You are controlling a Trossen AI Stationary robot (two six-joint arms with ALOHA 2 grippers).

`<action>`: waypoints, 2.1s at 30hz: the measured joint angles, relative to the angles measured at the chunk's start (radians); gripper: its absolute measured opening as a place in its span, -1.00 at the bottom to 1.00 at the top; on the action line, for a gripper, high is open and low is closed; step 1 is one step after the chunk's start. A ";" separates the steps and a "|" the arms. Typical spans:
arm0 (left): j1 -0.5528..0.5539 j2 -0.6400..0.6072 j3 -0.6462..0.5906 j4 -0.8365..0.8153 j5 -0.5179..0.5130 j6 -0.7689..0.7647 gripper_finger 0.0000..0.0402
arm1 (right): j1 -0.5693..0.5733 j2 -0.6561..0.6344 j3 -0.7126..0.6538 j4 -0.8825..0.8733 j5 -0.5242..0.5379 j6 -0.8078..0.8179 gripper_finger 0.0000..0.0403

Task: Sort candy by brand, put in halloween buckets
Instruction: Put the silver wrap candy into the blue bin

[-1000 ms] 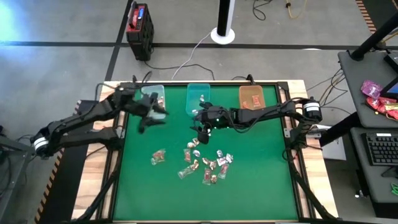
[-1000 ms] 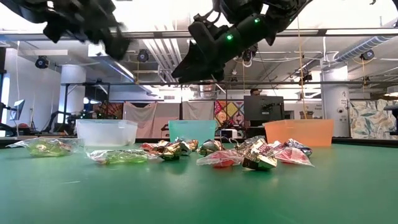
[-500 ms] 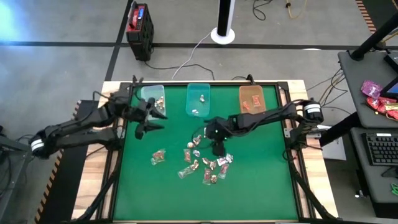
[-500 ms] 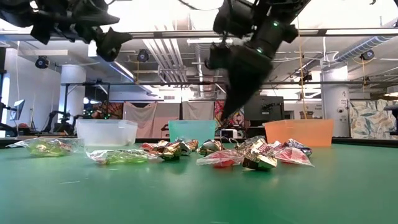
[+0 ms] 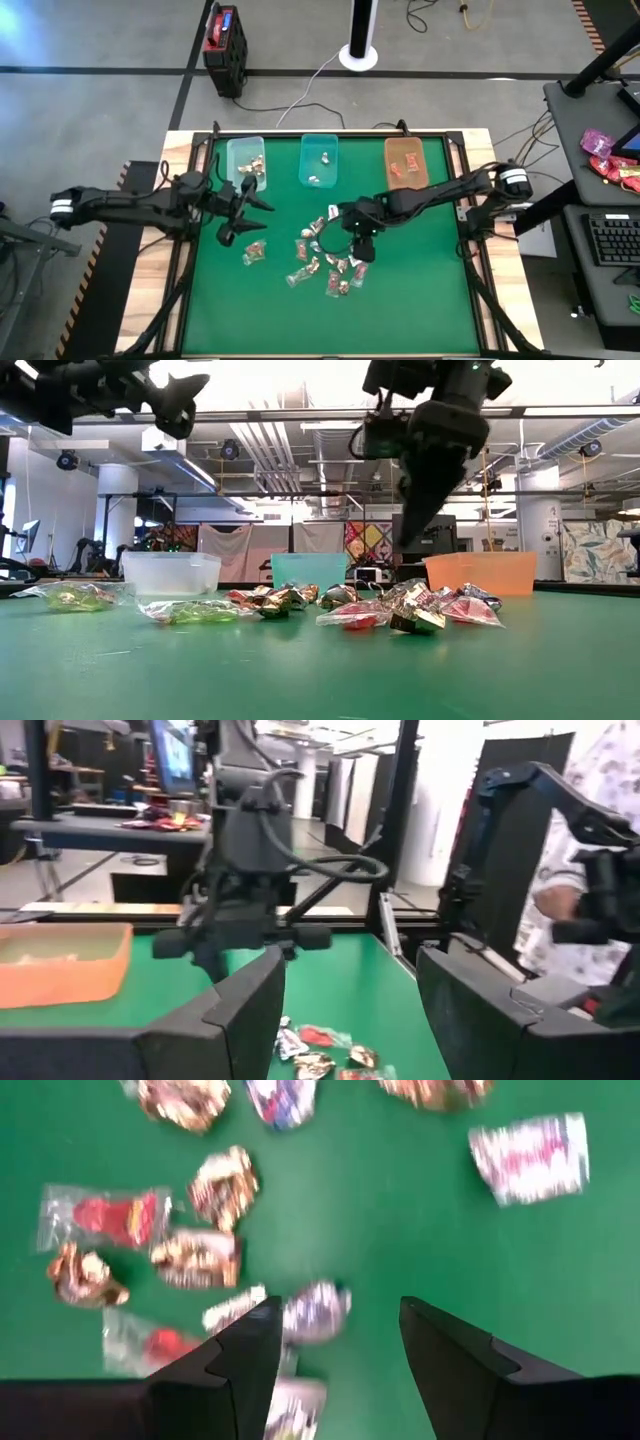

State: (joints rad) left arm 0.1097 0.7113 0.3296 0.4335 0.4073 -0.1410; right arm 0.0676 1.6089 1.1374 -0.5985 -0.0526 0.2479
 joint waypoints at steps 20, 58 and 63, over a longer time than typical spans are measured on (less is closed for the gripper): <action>-0.085 0.161 0.071 0.107 -0.085 0.025 0.04 | 0.091 -0.060 -0.003 -0.213 -0.001 0.216 -0.03; -0.090 0.288 0.085 -0.104 -0.478 0.106 0.04 | 0.094 -0.063 -0.143 0.140 0.116 0.324 -0.04; -0.090 0.289 0.085 -0.109 -0.478 0.106 0.04 | 0.123 -0.021 -0.145 0.177 0.195 0.227 -0.04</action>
State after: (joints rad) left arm 0.0200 1.0000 0.4145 0.3244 -0.0711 -0.0353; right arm 0.1906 1.5879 0.9924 -0.4213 0.1425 0.4747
